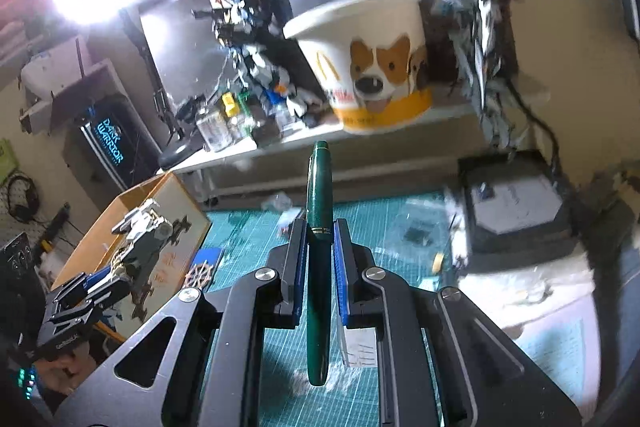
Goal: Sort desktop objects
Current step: 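Carry the figure in the left tool and the pen in the right tool toward the cardboard box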
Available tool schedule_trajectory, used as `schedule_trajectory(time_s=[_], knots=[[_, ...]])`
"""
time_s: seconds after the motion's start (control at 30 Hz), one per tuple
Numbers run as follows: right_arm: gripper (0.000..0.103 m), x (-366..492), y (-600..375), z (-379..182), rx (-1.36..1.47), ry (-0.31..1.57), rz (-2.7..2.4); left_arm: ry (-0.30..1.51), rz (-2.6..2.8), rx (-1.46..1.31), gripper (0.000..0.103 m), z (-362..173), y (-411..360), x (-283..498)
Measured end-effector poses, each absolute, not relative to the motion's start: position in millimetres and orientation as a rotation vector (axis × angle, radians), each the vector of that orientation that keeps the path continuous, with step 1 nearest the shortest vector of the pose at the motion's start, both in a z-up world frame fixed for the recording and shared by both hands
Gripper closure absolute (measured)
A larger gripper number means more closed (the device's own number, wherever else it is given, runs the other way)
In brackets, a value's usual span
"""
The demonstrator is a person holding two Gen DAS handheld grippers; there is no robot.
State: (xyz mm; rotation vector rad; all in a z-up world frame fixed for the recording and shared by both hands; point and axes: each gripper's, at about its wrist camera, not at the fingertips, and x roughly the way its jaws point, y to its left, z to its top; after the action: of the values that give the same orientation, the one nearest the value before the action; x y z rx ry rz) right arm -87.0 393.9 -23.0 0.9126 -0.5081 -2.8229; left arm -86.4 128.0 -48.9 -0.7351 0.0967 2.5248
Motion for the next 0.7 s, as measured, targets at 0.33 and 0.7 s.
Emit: schedule_trajectory(time_s=[0.33,0.7], knots=[[0.091,-97,336,-103,1.310,-0.149,-2.667,0.101,2.528,-0.767,0.057,-58,123,-90],[0.058,-98,309,-147,1.408,-0.059,-2.532,0.106,2.521,-0.812,0.057,-71,123,-99]])
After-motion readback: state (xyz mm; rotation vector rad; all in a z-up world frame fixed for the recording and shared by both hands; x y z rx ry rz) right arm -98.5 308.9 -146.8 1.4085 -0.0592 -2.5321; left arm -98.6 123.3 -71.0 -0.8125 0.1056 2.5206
